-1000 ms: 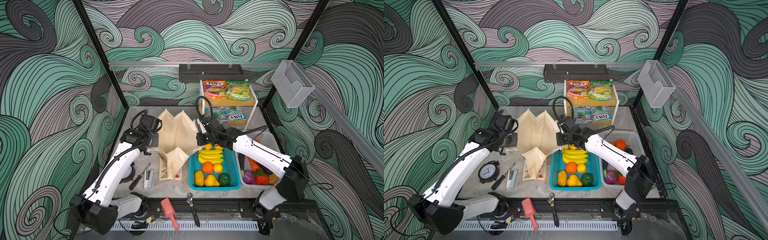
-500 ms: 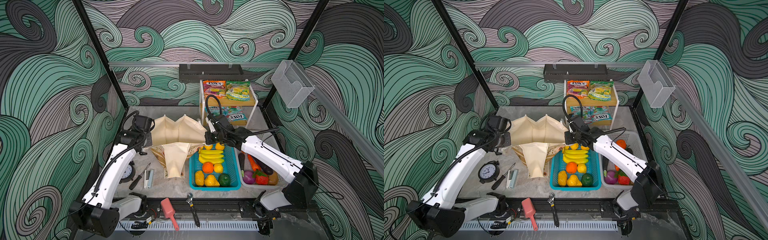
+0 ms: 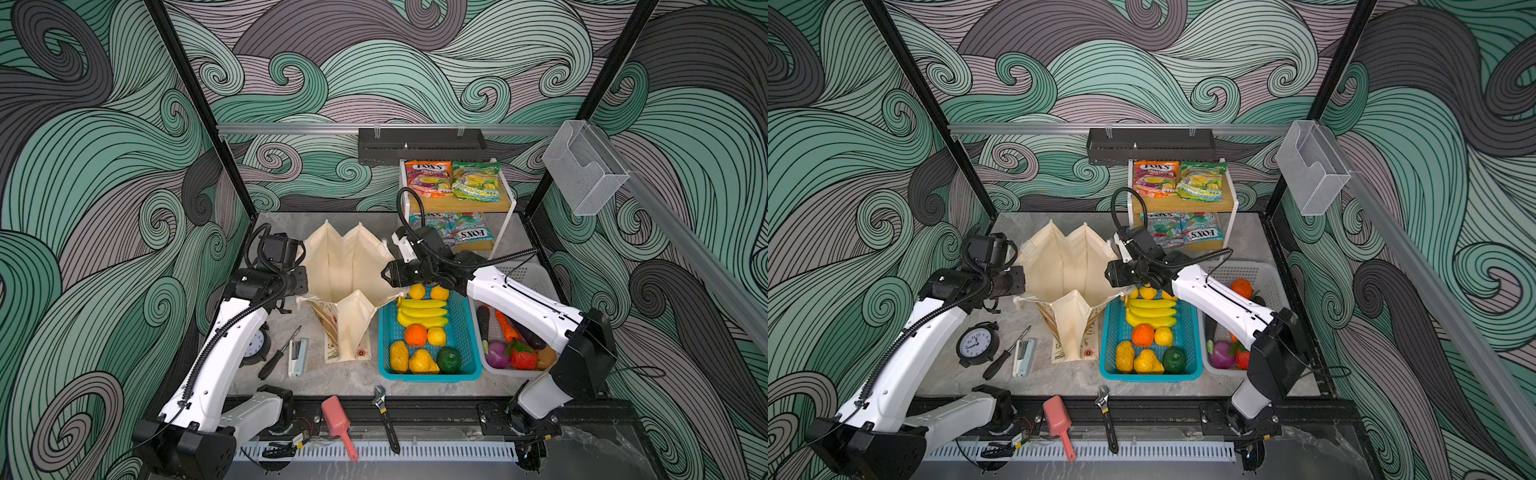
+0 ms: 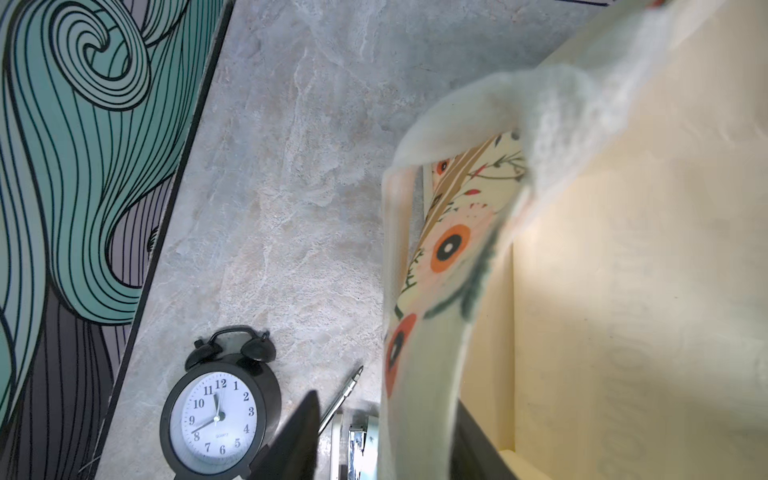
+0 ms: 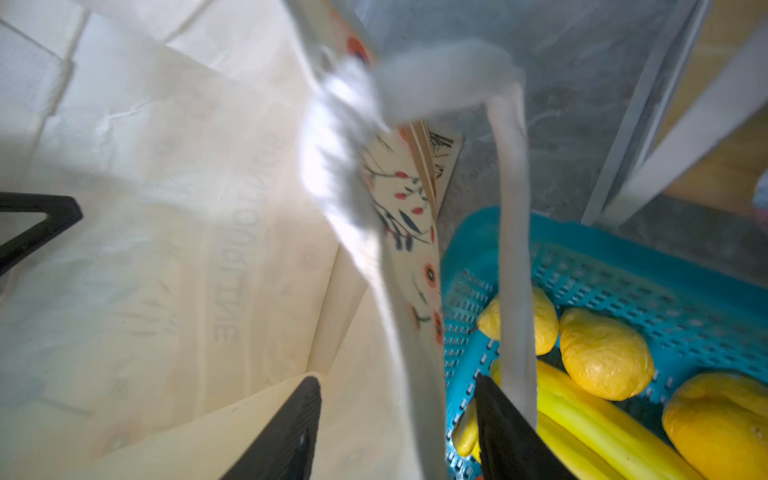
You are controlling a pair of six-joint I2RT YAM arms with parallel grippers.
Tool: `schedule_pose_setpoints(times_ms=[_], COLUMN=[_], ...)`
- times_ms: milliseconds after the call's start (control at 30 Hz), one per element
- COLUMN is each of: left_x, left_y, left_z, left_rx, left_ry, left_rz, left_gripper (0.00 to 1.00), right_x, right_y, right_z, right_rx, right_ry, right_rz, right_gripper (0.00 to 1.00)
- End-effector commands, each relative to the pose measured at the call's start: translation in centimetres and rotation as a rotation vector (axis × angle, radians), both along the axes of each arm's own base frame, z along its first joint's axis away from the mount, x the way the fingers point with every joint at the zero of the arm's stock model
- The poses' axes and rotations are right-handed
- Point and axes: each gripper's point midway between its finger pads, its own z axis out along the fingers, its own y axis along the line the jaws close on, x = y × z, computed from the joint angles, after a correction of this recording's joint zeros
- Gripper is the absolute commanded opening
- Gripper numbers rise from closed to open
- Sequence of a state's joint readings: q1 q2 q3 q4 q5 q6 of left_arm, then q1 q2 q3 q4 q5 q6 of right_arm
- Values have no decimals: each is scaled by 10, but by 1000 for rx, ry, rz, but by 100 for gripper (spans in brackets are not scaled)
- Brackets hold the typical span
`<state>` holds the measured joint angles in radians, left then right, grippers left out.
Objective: Place the food into the grocery bag and tie it
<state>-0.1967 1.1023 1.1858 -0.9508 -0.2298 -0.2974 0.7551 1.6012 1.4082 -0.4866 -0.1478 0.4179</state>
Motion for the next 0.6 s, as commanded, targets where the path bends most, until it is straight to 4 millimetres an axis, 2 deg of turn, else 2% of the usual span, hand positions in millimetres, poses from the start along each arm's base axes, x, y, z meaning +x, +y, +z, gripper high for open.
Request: schedule_pose_setpoints(times_ms=[0,33,133,233,333,400,567], left_x=[3,3,2,0,-2,-4,-9], left_y=[-3,-3,0,6,11,14,19], left_z=[-3,-5,-10,-9,-8,-10,-6], left_rx=[-18,-15,-7,15,30,41,70], left_ry=[-5,-1,11,6,1,7,27], left_rz=[-16,-15,-4,23,50,64,66], left_gripper=[51,46,20,2,0,0,0], right_x=[-2,-3,-7,-16,-32,-44,-68], right_y=[0,-7,-31,-67,-102,-118,-135], right_z=[39,45,61,68,52,37,-11], right_rx=[69,72,111,144,116,79,0], right_ry=[-73,-91,-108,-113,-93,-81,-3], right_rz=[5,-7,-41,-93,-148,-163,-161], right_gripper=[99,100,100,100,100,100,100])
